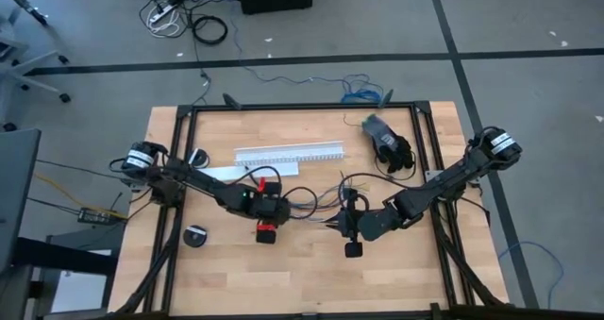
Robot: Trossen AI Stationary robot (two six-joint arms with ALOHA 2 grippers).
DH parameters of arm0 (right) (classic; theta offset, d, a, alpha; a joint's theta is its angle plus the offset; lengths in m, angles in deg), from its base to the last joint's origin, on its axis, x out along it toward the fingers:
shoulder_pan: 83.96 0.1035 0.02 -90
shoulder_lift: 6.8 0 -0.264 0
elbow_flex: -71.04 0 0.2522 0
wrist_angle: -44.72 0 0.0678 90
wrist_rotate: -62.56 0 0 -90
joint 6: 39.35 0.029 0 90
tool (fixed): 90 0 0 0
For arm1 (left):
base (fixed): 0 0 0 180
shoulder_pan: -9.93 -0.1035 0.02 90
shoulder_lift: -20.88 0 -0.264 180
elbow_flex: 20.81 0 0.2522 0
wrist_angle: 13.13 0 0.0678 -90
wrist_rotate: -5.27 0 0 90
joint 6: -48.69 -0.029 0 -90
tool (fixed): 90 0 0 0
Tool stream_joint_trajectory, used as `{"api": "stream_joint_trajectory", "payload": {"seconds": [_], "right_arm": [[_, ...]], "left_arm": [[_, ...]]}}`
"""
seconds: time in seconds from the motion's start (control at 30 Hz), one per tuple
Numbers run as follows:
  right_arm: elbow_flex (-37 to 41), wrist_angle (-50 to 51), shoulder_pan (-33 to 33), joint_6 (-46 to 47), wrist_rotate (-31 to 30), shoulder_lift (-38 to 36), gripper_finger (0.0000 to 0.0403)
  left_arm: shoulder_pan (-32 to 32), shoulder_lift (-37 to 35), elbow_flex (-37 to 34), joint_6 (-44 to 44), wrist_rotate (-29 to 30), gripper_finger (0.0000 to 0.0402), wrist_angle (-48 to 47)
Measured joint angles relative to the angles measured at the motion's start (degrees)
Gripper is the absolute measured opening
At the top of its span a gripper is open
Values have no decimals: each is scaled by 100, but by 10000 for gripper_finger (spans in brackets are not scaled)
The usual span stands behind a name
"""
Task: Ziptie cables
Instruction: Wrap the colored wires together using a zip tie
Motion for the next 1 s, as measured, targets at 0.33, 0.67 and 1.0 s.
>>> {"api": "stream_joint_trajectory", "payload": {"seconds": [0.33,0.67,1.0], "right_arm": [[0,46,0,0,0,0,48],[0,84,0,39,0,0,48],[0,62,0,59,2,0,48]], "left_arm": [[-48,26,0,30,-258,111,17],[-53,325,14,13,-410,102,186],[-52,363,26,-8,-366,69,136]]}}
